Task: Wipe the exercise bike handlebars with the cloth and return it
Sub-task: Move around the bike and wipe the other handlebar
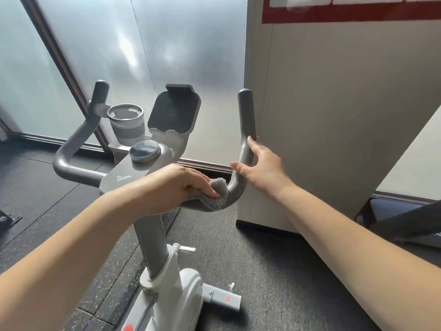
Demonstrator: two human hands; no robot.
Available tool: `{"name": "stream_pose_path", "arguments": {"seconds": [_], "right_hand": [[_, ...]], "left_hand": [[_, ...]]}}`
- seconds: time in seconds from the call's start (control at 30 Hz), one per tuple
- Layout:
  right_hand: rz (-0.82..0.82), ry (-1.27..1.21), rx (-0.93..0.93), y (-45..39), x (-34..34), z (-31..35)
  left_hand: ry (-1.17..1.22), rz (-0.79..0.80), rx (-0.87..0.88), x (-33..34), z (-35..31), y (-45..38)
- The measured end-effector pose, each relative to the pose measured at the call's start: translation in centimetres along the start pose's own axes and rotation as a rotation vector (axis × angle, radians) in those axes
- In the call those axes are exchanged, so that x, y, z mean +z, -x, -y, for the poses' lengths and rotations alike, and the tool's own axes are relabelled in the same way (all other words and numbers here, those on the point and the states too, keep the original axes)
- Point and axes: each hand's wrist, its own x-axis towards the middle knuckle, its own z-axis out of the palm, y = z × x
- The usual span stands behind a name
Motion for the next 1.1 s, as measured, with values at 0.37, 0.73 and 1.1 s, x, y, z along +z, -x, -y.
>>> {"name": "stream_pose_path", "arguments": {"seconds": [0.37, 0.73, 1.1], "right_hand": [[-0.065, 0.106, 0.057, 1.6, 0.7, 1.4], [-0.119, 0.23, 0.049, 3.6, 2.7, 2.3], [-0.121, 0.243, 0.068, 3.7, 2.6, 2.3]], "left_hand": [[-0.114, -0.155, 0.146, 0.5, 3.3, 1.9], [-0.093, -0.148, 0.291, 2.3, 2.2, 1.3], [-0.145, -0.23, 0.219, -0.2, 5.3, 3.3]]}}
